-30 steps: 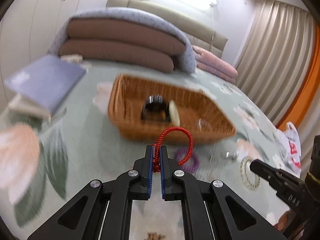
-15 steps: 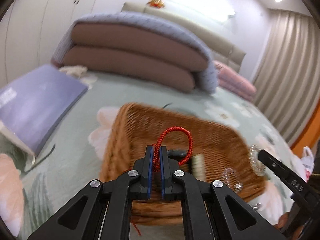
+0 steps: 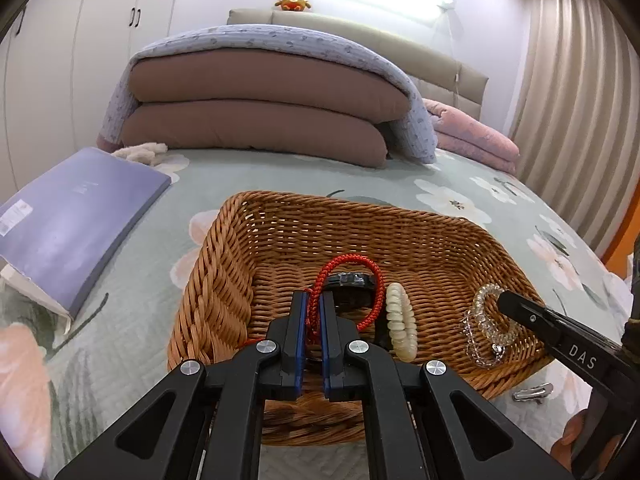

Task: Organize jewelry
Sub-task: 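Drop the red cord and bead bracelets into the wicker basket, opening both tools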

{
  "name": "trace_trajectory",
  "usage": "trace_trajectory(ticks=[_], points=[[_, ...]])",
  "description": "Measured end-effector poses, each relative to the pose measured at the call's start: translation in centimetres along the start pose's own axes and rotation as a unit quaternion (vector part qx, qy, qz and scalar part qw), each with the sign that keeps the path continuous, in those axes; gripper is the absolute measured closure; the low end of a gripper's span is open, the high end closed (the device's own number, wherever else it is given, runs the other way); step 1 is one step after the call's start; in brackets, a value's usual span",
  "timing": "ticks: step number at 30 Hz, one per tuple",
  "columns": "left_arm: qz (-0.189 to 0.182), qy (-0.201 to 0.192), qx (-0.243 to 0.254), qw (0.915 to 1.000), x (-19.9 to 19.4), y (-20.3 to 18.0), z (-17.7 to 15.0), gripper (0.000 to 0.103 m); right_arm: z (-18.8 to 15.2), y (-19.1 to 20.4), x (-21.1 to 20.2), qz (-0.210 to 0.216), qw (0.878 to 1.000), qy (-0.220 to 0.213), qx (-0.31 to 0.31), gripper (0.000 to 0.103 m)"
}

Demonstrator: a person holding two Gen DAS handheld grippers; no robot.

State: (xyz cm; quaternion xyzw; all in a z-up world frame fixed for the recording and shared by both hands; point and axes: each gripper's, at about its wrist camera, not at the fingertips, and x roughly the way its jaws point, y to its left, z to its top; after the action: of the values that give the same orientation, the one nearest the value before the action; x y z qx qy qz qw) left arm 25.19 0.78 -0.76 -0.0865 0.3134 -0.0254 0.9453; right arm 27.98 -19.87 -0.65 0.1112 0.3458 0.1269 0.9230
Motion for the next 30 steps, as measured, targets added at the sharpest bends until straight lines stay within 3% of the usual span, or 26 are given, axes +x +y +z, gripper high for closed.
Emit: trace_trajectory(ticks=[4,6,7,8,10,23,27,30], points=[[-0.011,-0.001,-0.014,0.9998,-0.3,0.6,0.1,0.095,-0.1,0.6,0.1,0.0,1.0,0.002,-0.015,0.09],[-0.024,-0.006,-0.023,0.9994,-0.7,1.0,0.2,0.088,-0.1,0.7,-0.2,0.003,1.0,-0.004,-0.018,0.081],[-0.026,-0.009,-0.026,0.9993,-0.9,1.1,0.1,0.072,-0.1,0.7,-0.5,0.005,1.0,-0.008,-0.017,0.068],[-0.027,-0.016,-0.03,0.9991,-1.2,1.2,0.1,0.047,-0.1,0.7,-0.7,0.007,1.0,-0.013,-0.016,0.061],[-0.023,-0.033,-0.04,0.9984,-1.9,1.5,0.0,0.033,0.0,0.5,-1.3,0.008,1.0,-0.027,-0.012,0.061],[-0.03,-0.057,-0.047,0.9968,-3.6,1.8,-0.2,0.033,0.2,0.1,-3.3,0.015,0.998,-0.059,-0.003,0.061],[-0.028,-0.065,-0.053,0.9961,-5.9,1.5,-1.3,0.033,-0.4,-0.5,-6.8,0.006,0.995,-0.099,0.014,0.061],[-0.045,-0.048,-0.031,0.9973,-7.5,0.7,-2.6,0.033,-1.4,-1.2,-9.4,0.006,0.995,-0.102,0.021,0.061]])
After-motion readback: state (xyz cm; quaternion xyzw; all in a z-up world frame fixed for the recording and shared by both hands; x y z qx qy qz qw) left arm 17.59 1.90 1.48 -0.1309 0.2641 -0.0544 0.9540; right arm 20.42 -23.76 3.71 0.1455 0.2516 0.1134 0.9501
